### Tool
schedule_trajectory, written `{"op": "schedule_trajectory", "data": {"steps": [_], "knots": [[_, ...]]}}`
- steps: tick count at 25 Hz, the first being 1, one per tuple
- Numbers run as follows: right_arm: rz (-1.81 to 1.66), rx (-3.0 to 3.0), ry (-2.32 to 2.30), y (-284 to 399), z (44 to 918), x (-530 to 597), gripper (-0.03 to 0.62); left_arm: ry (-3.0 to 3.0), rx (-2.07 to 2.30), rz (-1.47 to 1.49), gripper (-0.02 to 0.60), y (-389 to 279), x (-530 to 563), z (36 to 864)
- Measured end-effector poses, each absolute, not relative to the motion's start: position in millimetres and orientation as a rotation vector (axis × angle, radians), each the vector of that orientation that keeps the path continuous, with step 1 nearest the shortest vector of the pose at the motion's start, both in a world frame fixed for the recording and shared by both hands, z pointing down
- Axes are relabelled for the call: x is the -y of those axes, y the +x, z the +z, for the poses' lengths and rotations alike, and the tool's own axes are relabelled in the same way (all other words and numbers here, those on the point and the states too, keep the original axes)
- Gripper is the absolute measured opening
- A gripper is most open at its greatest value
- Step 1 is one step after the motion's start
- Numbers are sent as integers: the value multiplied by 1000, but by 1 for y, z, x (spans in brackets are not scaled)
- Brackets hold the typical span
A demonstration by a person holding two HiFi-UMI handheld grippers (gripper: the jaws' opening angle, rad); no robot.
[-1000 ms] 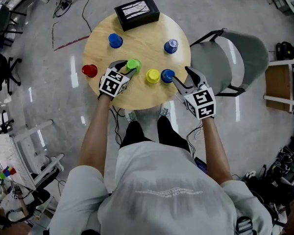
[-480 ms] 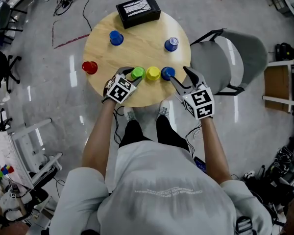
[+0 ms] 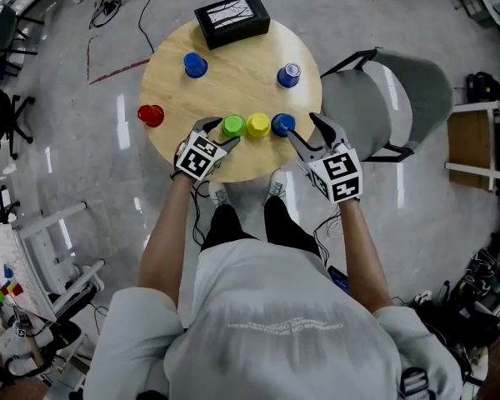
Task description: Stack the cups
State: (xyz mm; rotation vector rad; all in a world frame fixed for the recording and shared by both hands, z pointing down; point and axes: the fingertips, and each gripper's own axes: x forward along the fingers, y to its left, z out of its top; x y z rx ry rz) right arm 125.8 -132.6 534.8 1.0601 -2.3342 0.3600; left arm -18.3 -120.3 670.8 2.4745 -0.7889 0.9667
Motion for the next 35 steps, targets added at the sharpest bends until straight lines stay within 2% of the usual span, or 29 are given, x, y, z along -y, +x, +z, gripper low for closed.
{"op": "schedule_trajectory", "data": {"steps": [8, 14, 21, 35], "knots": [[319, 2376, 1008, 94, 526, 148, 264, 2447, 988, 816, 299, -85, 121, 634], [280, 2410, 933, 42, 519, 162, 264, 2345, 1288, 795, 299, -171, 142, 615], [253, 2424, 906, -10, 513, 163, 264, 2084, 1553, 714, 299, -268, 164, 636], [260, 2377, 948, -18, 514, 155, 264, 2032, 1452, 769, 292, -284, 186, 695]]}}
